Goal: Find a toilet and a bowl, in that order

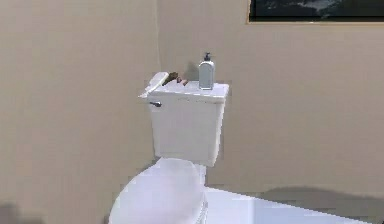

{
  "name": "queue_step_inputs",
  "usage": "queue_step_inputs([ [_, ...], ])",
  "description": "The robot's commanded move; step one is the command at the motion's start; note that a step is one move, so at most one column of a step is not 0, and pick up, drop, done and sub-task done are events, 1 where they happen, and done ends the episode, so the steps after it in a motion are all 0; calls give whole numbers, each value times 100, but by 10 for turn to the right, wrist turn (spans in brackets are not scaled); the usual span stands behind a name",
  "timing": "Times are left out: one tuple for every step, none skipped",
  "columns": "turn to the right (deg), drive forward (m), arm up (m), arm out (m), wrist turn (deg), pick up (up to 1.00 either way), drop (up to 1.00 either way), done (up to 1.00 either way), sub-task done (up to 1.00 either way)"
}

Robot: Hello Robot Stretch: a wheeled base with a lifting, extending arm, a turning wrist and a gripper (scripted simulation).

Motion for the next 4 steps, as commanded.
queue_step_inputs([
  [450,0,0,0,0,0,0,0,0],
  [450,0,0,0,0,0,0,0,0],
  [450,0,0,0,0,0,0,0,0],
  [420,0,0,0,0,0,0,0,0],
])
